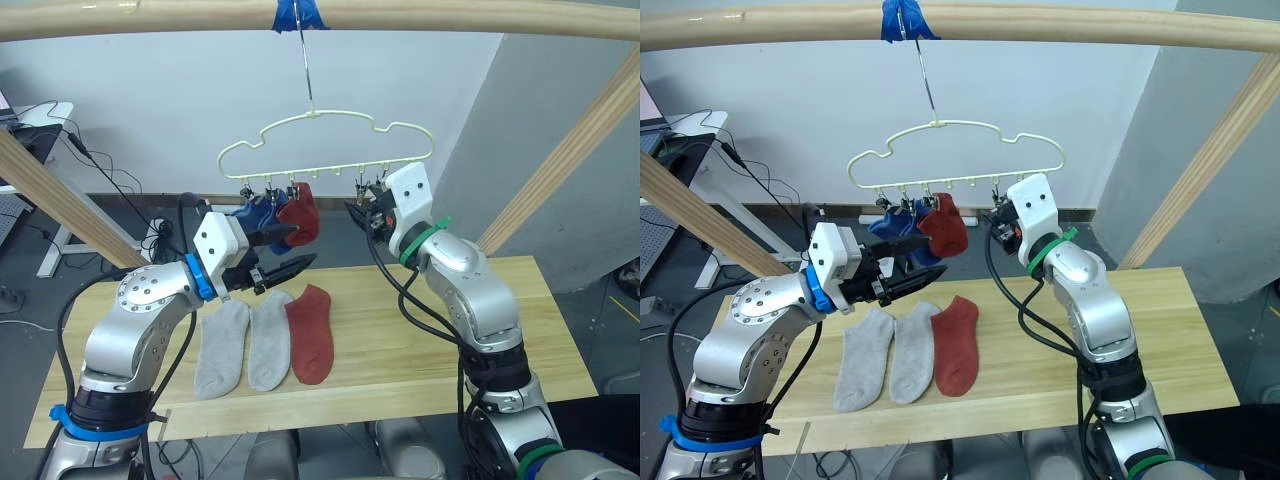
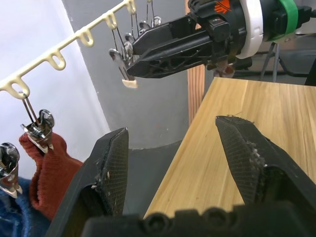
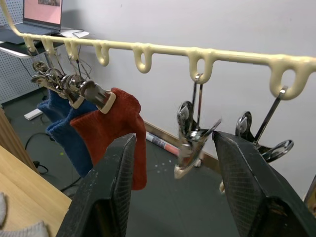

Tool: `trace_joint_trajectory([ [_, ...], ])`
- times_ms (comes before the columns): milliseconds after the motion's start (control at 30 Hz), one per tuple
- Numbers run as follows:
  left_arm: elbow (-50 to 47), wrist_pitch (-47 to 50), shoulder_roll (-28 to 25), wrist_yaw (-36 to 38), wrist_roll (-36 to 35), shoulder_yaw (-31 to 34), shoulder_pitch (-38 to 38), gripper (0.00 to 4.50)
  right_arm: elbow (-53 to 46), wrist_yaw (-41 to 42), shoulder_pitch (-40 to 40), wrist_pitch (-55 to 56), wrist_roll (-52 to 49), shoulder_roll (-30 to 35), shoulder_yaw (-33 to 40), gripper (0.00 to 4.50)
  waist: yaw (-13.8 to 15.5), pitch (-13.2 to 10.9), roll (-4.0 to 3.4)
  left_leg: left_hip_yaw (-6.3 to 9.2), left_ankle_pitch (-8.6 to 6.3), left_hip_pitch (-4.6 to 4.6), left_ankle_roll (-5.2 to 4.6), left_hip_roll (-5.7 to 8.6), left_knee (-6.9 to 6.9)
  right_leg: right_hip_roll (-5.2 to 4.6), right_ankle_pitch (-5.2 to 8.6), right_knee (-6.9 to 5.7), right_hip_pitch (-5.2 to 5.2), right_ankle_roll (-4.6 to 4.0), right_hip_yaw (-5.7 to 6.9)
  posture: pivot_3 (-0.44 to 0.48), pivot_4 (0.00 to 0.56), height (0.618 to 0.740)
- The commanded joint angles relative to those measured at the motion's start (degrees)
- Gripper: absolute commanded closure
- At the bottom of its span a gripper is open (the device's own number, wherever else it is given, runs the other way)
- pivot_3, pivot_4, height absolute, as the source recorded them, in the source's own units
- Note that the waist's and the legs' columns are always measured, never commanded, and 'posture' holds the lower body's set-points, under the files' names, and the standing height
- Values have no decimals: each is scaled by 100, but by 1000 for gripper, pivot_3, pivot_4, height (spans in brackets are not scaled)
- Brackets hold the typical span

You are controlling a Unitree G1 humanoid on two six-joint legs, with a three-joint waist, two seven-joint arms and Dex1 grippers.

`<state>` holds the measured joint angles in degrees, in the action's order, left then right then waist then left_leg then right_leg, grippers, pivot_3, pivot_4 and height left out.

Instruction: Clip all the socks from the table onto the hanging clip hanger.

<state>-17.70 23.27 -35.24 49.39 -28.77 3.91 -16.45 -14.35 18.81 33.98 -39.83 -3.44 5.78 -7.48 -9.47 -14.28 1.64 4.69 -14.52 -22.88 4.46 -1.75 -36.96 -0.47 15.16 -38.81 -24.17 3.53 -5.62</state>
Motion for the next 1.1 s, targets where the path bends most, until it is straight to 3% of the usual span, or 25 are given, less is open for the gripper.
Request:
trace_joint_trajectory([
  [33, -96, -129, 14, 13, 24, 4, -1, 1391, -13, -46, 239, 166, -76, -45, 47, 1940, -2, 0, 0, 0, 0, 0, 0, 0, 0, 0, 0, -1, 0, 0, 0, -170, 199, 730],
  [967, 93, -411, 144, 63, 208, -37, 196, 1391, 704, -147, 665, 427, -222, -543, 32, 1940, -4, 0, -1, 2, 0, 1, 0, 0, -1, -1, -1, -9, -1, -1, 3, -157, 199, 730],
  [1100, 122, -431, 178, 29, 246, -58, 216, 1391, 736, -188, 675, 428, -265, -553, 47, 2844, -4, 0, -1, 2, 0, 1, 0, 0, -1, -1, -1, -9, -1, -1, 3, -157, 199, 730],
])
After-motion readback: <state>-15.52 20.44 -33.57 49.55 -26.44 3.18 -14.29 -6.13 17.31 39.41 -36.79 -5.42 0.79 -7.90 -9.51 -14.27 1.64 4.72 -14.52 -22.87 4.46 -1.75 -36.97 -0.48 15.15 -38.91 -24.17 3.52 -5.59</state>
